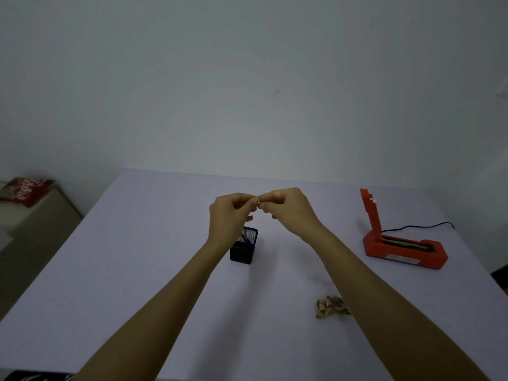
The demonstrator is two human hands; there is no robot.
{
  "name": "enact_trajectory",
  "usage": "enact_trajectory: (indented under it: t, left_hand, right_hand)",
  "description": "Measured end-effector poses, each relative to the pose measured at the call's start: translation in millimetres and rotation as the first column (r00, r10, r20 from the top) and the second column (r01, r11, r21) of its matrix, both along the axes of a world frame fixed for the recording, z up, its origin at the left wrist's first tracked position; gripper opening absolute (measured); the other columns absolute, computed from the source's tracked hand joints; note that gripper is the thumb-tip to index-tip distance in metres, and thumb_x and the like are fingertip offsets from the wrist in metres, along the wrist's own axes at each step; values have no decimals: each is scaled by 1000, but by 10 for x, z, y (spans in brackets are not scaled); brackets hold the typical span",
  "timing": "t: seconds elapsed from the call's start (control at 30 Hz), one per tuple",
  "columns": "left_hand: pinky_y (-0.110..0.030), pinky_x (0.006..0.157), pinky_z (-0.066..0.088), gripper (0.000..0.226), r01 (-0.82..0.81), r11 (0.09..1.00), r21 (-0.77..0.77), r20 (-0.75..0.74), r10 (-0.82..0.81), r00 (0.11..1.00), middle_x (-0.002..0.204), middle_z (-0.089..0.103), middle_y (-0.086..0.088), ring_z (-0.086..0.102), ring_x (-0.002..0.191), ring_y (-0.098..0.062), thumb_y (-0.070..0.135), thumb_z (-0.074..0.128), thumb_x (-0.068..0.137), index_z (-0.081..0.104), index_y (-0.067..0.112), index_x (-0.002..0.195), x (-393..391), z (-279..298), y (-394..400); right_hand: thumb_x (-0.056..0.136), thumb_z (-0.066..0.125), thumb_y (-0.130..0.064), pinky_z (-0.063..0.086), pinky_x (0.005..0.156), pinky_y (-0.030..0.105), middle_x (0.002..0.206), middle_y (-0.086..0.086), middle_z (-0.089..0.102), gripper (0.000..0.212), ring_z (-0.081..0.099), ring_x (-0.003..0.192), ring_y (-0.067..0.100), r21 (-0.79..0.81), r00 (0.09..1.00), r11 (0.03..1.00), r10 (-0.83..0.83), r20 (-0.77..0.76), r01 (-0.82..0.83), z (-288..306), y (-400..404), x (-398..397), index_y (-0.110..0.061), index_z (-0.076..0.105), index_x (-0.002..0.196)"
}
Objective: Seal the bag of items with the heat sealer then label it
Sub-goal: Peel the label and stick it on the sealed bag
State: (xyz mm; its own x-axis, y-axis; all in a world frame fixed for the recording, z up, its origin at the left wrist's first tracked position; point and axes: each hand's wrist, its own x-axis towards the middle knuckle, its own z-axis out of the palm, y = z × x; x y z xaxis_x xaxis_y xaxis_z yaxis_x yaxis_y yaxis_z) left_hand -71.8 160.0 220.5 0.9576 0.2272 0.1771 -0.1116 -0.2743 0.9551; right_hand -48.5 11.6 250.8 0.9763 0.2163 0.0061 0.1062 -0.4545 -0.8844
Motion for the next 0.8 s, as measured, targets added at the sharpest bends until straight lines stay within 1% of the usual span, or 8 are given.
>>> enact_trajectory:
  t: [0.07,0.13,0.27,0.4,0.5,0.6,0.7,0.8]
  left_hand:
    - [-19,64,58,14,21,999,-34,-17,-22,1000,82,72,3,71,79,-11,19,66,89,74,12,98,22,8,-18]
    - [-23,67,59,15,33,998,-51,-34,-35,999,86,73,-1,71,82,-12,19,65,89,74,11,99,55,17,-23]
    - [-27,68,60,15,13,999,-33,-50,-15,999,87,74,-4,71,83,-15,19,65,89,74,11,98,134,35,-93]
    - [-32,69,62,14,-57,996,71,-45,61,997,80,73,3,71,74,-9,20,62,91,74,14,93,206,15,-211]
    - [-34,68,62,16,-105,984,145,-46,112,993,78,73,8,70,67,-7,24,61,91,75,16,90,229,-12,-297]
    - [-28,65,60,15,-155,958,242,-21,165,986,70,68,14,68,63,-7,22,61,90,74,18,84,209,-8,-387]
    - [-20,61,55,15,-197,929,315,-19,213,977,66,65,13,65,61,-7,18,61,88,73,17,80,186,-27,-409]
    - [-9,51,46,13,-213,918,335,-66,248,966,66,64,12,60,57,-5,17,62,86,74,15,82,154,-80,-355]
  right_hand:
    - [88,70,-23,46,69,15,84,-9,71,18,60,71,-2,-9,1000,1000,5,23,-5,1,-28,25,-16,76,103]
    - [87,71,-25,46,68,14,82,-10,70,19,61,70,-2,-6,999,1000,9,32,-9,-4,-54,69,-15,76,103]
    - [86,70,-29,57,79,28,85,-4,75,16,69,82,6,5,1000,1000,15,7,-15,-27,-113,199,-18,78,94]
    - [87,69,-28,59,80,32,85,-1,75,15,70,83,10,-3,1000,1000,11,-14,-11,-67,-159,329,-18,78,91]
    - [86,68,-23,56,73,25,82,-1,75,12,69,79,10,-20,1000,1000,-18,-14,17,-112,-168,383,-16,78,89]
    - [84,68,-20,53,69,20,80,-2,75,11,69,77,8,-39,999,998,-40,-22,40,-164,-164,401,-14,78,87]
    - [83,68,-19,51,64,17,77,-2,74,11,68,75,9,-62,998,998,-35,-57,32,-214,-159,396,-12,77,85]
    - [81,67,-17,48,57,20,75,1,74,11,65,68,13,-109,993,994,-28,-116,15,-280,-165,404,-12,77,82]
